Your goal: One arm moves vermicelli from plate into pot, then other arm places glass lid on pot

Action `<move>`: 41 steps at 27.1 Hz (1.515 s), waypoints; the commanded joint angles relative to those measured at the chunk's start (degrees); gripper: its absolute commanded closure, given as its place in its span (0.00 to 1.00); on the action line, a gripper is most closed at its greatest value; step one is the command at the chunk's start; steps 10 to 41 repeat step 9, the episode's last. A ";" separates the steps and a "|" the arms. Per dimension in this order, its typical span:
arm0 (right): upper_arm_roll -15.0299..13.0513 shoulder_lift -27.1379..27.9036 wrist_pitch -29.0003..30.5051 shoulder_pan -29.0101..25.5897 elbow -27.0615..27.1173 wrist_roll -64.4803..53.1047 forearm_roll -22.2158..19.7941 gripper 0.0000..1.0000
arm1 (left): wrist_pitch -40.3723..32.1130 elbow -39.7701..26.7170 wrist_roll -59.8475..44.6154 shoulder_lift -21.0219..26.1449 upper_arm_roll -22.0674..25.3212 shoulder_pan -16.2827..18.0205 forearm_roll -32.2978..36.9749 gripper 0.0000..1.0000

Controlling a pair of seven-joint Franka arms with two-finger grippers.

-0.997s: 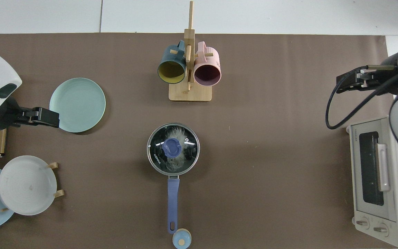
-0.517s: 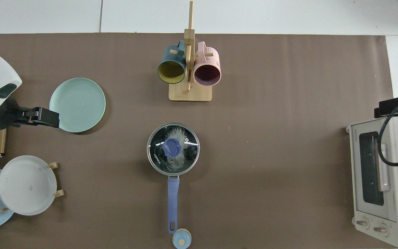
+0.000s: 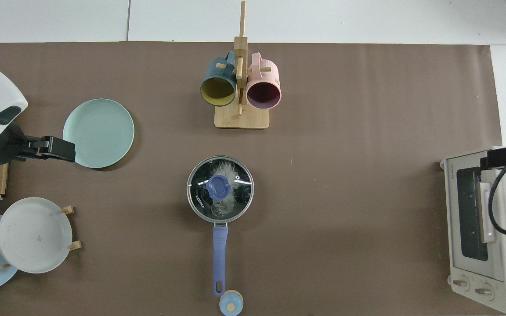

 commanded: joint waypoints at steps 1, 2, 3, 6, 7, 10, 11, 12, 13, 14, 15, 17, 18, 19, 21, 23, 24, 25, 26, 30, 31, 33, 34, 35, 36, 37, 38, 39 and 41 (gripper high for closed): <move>0.60 -1.74 1.53 -0.52 -2.45 0.36 1.33 0.00 | 0.04 0.16 -0.08 -0.45 0.08 -0.12 0.88 0.00; 0.60 -1.65 1.52 -0.43 -2.45 0.36 1.42 0.00 | 0.04 0.07 -0.08 -0.45 0.09 -0.12 0.79 0.00; 0.60 -1.57 1.61 -0.43 -2.36 0.27 1.42 0.00 | 0.04 0.07 -0.08 -0.45 0.09 -0.12 0.79 0.00; 0.69 -1.57 1.61 -0.25 -2.36 1.84 1.42 0.00 | 0.04 0.07 -0.08 -0.45 0.00 -0.12 0.79 0.00; 0.69 -1.56 1.61 -0.25 -2.36 2.55 1.50 0.00 | 0.04 0.16 -0.08 -0.45 0.08 -0.12 0.88 0.00; 0.69 -1.56 1.52 -0.34 -2.27 2.64 1.42 0.00 | 0.04 0.07 -0.08 -0.45 0.00 -0.12 0.79 0.00; 0.69 -1.56 1.52 -0.34 -2.27 2.64 1.42 0.00 | 0.04 0.07 -0.08 -0.45 0.00 -0.12 0.79 0.00; 0.69 -1.56 1.52 -0.34 -2.27 2.64 1.42 0.00 | 0.04 0.07 -0.08 -0.45 0.00 -0.12 0.79 0.00; 0.69 -1.56 1.52 -0.34 -2.27 2.64 1.42 0.00 | 0.04 0.07 -0.08 -0.45 0.00 -0.12 0.79 0.00; 0.69 -1.56 1.52 -0.34 -2.27 2.64 1.42 0.00 | 0.04 0.07 -0.08 -0.45 0.00 -0.12 0.79 0.00; 0.69 -1.56 1.52 -0.34 -2.27 2.64 1.42 0.00 | 0.04 0.07 -0.08 -0.45 0.00 -0.12 0.79 0.00; 0.69 -1.56 1.52 -0.34 -2.27 2.64 1.42 0.00 | 0.04 0.07 -0.08 -0.45 0.00 -0.12 0.79 0.00; 0.69 -1.56 1.52 -0.34 -2.27 2.64 1.42 0.00 | 0.04 0.07 -0.08 -0.45 0.00 -0.12 0.79 0.00; 0.69 -1.56 1.52 -0.34 -2.27 2.64 1.42 0.00 | 0.04 0.07 -0.08 -0.45 0.00 -0.12 0.79 0.00; 0.69 -1.56 1.52 -0.34 -2.27 2.64 1.42 0.00 | 0.04 0.07 -0.08 -0.45 0.00 -0.12 0.79 0.00; 0.69 -1.56 1.52 -0.34 -2.27 2.64 1.42 0.00 | 0.04 0.07 -0.08 -0.45 0.00 -0.12 0.79 0.00; 0.69 -1.56 1.52 -0.34 -2.27 2.64 1.42 0.00 | 0.04 0.07 -0.08 -0.45 0.00 -0.12 0.79 0.00; 0.69 -1.56 1.52 -0.34 -2.27 2.64 1.42 0.00 | 0.04 0.07 -0.08 -0.45 0.00 -0.12 0.79 0.00; 0.69 -1.56 1.52 -0.34 -2.27 2.64 1.42 0.00 | 0.04 0.07 -0.08 -0.45 0.00 -0.12 0.79 0.00; 0.69 -1.56 1.52 -0.34 -2.27 2.64 1.42 0.00 | 0.04 0.07 -0.08 -0.45 0.00 -0.12 0.79 0.00; 0.69 -1.56 1.52 -0.34 -2.27 2.64 1.42 0.00 | 0.04 0.07 -0.08 -0.45 0.00 -0.12 0.79 0.00; 0.69 -1.56 1.52 -0.34 -2.27 2.64 1.42 0.00 | 0.04 0.07 -0.08 -0.45 0.00 -0.12 0.79 0.00; 0.69 -1.56 1.52 -0.34 -2.27 2.64 1.42 0.00 | 0.04 0.07 -0.08 -0.45 0.00 -0.12 0.79 0.00; 0.69 -1.56 1.52 -0.34 -2.27 2.64 1.42 0.00 | 0.04 0.07 -0.08 -0.45 0.00 -0.12 0.79 0.00; 0.69 -1.56 1.52 -0.34 -2.27 2.64 1.42 0.00 | 0.04 0.07 -0.08 -0.45 0.00 -0.12 0.79 0.00; 0.69 -1.56 1.52 -0.34 -2.27 2.64 1.42 0.00 | 0.04 0.07 -0.08 -0.45 0.00 -0.12 0.79 0.00; 0.69 -1.56 1.52 -0.34 -2.27 2.64 1.42 0.00 | 0.04 0.07 -0.08 -0.45 0.00 -0.12 0.79 0.00; 0.69 -1.56 1.52 -0.34 -2.27 2.64 1.42 0.00 | 0.04 0.07 -0.08 -0.45 0.00 -0.12 0.79 0.00; 0.69 -1.56 1.52 -0.34 -2.27 2.64 1.42 0.00 | 0.04 0.07 -0.08 -0.45 0.00 -0.12 0.79 0.00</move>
